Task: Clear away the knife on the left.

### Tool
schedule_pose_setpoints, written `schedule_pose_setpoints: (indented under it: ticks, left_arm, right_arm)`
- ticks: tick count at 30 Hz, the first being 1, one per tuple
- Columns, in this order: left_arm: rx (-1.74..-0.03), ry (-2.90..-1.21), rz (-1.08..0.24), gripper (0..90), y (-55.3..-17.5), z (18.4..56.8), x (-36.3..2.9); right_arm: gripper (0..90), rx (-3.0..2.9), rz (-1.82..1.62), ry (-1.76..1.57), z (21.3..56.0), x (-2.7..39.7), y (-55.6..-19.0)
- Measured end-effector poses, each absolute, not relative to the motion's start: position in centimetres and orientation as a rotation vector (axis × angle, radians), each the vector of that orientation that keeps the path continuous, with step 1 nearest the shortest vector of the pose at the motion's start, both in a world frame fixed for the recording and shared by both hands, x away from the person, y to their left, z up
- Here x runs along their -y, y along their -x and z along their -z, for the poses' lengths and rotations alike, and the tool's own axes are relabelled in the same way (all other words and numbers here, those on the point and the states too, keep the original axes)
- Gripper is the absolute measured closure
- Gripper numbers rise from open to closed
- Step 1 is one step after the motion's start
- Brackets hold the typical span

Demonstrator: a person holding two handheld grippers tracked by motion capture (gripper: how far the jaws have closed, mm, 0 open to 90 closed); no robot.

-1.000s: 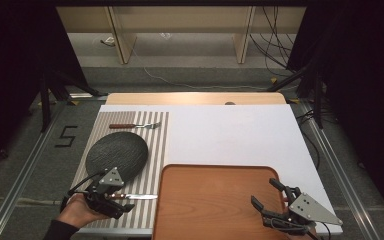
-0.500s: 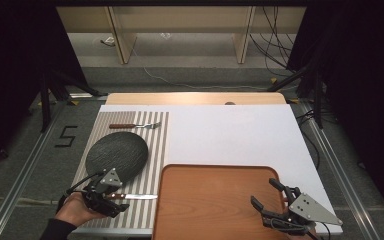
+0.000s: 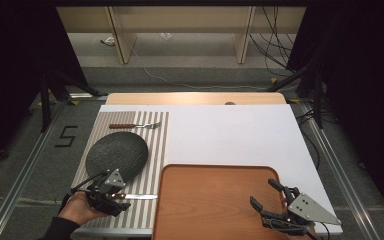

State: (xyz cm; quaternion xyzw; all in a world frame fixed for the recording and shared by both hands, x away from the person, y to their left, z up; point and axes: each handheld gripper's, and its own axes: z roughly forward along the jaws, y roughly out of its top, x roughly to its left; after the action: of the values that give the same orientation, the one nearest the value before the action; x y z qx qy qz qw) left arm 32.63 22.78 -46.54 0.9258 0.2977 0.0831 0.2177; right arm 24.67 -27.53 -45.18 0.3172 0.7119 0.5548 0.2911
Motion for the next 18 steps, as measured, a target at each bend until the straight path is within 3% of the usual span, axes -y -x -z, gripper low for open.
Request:
schedule_pose_setpoints:
  ticks: [11,18]
  left_arm:
    - [-0.81,-2.608,-0.227,39.3,-33.38,46.98,-23.0]
    - [-0.851,-2.617,-0.178,49.9,-33.3,46.79,-23.36]
  right_arm:
    - [22.4,-1.907,-1.481,-0.843,45.22,27.45,-24.66]
    - [22.4,-1.907,-1.484,-0.842,45.21,27.47,-24.66]
